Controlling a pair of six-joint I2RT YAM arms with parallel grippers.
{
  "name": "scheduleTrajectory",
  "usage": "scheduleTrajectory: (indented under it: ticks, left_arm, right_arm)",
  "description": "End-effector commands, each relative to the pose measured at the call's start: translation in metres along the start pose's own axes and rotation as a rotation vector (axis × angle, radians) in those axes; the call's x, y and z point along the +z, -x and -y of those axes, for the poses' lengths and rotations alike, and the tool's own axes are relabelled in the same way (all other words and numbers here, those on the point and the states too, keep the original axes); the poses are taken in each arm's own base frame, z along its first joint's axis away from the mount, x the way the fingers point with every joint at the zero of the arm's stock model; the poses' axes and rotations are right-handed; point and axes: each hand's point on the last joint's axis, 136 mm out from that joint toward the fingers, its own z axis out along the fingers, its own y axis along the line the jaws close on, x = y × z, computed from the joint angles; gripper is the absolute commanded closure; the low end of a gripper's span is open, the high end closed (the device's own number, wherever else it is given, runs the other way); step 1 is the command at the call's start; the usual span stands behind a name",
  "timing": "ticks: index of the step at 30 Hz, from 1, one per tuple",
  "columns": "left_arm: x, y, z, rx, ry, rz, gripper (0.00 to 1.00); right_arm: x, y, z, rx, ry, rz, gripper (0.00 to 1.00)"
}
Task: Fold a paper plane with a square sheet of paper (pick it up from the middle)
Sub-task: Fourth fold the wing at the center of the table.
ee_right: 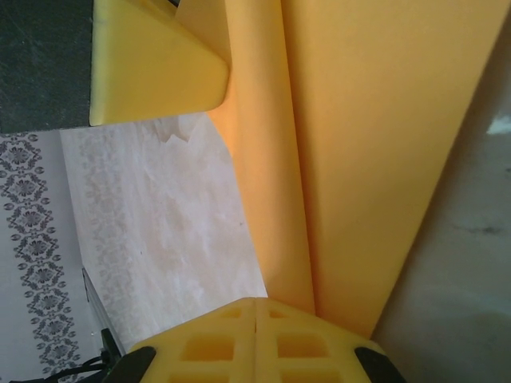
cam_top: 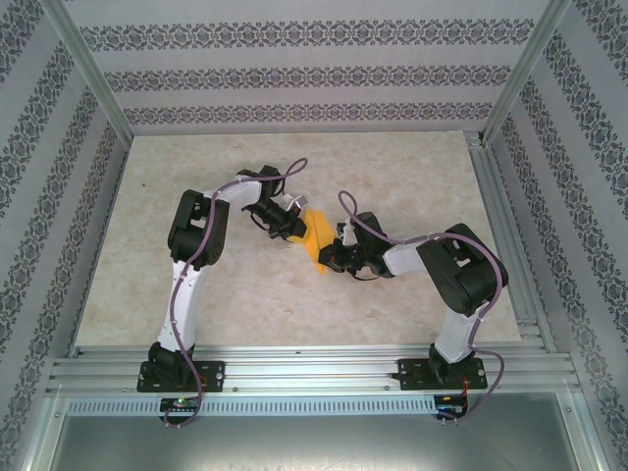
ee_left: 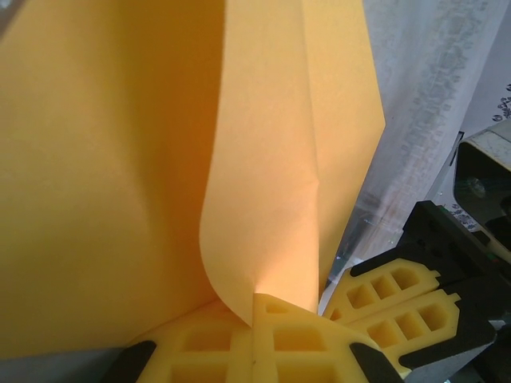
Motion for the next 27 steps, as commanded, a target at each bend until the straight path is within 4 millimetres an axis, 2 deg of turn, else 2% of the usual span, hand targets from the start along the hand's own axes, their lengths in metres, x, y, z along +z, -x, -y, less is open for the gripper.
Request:
scheduleTrajectory:
  ticks: [1, 5, 7, 20, 27]
  left_arm:
    - [-0.002, -0.001, -0.028, -0.045, 0.046, -0.013, 1.0]
    - [-0.002, -0.002, -0.028, -0.048, 0.046, -0.014, 1.0]
    - [-0.003, -0.001, -0.028, -0.045, 0.044, -0.011, 1.0]
    - [-0.002, -0.001, -0.028, -0.05, 0.041, -0.01, 1.0]
    - [-0.002, -0.001, -0.028, -0.053, 0.042, -0.008, 1.0]
  right_arm:
    - [0.0, -0.001, -0.007, -0.023, 0.026, 0.01, 0.94]
    - [-0.02, 0.006, -0.004, -0.048, -0.038, 0.06, 0.93]
    - [-0.023, 0.006, 0.0, -0.052, -0.063, 0.061, 0.93]
    - [0.001, 0.0, 0.0, -0.038, -0.04, 0.003, 0.94]
    - [0.004, -0.003, -0.002, -0.047, -0.045, -0.005, 0.94]
